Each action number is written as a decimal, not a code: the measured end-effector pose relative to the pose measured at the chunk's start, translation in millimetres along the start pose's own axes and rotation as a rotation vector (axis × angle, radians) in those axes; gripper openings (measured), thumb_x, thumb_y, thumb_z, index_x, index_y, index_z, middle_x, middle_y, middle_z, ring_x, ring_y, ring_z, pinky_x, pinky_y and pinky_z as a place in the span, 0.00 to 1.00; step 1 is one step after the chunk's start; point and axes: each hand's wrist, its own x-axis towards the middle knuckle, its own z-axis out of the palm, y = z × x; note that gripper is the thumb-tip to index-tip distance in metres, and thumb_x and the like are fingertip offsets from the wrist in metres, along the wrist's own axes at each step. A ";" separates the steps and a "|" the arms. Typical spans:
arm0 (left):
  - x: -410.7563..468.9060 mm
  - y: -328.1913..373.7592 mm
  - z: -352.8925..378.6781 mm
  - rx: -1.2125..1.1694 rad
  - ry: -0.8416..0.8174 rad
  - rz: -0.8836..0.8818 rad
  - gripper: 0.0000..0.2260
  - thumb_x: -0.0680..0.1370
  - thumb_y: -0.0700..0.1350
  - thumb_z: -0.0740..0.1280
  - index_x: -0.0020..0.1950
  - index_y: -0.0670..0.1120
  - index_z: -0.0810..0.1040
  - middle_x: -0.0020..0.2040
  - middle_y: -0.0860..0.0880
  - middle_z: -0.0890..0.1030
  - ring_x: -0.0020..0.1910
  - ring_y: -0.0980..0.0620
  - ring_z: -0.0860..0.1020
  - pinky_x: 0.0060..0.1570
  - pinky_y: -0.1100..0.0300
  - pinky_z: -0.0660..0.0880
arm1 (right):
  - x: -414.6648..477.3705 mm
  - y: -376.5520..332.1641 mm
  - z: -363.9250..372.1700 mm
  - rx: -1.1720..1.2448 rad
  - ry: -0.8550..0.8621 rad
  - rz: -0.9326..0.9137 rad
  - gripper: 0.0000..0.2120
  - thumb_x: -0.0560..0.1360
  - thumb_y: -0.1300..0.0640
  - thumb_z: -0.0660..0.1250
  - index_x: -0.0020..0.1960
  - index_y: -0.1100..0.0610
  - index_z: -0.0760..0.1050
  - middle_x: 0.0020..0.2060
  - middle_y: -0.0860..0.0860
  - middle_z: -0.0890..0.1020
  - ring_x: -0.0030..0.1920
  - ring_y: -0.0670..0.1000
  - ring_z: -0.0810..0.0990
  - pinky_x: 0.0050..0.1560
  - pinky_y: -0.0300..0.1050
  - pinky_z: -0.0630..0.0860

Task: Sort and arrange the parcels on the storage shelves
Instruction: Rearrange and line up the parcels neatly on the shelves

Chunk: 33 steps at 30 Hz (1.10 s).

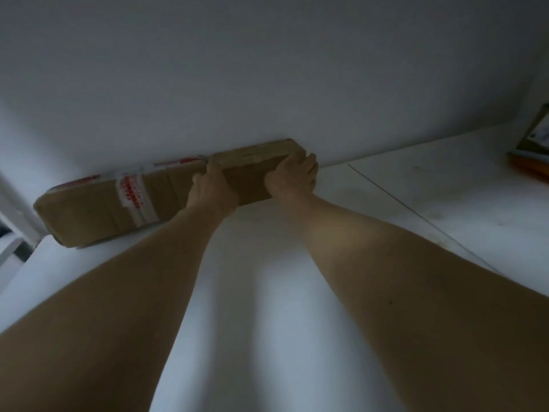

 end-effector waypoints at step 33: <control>-142.8 66.5 -8.2 0.013 -0.020 -0.013 0.18 0.78 0.38 0.58 0.67 0.35 0.67 0.65 0.35 0.69 0.65 0.37 0.69 0.64 0.51 0.66 | -89.1 89.6 -150.0 0.164 -0.121 0.203 0.25 0.77 0.59 0.57 0.73 0.64 0.61 0.70 0.61 0.67 0.66 0.61 0.71 0.62 0.47 0.69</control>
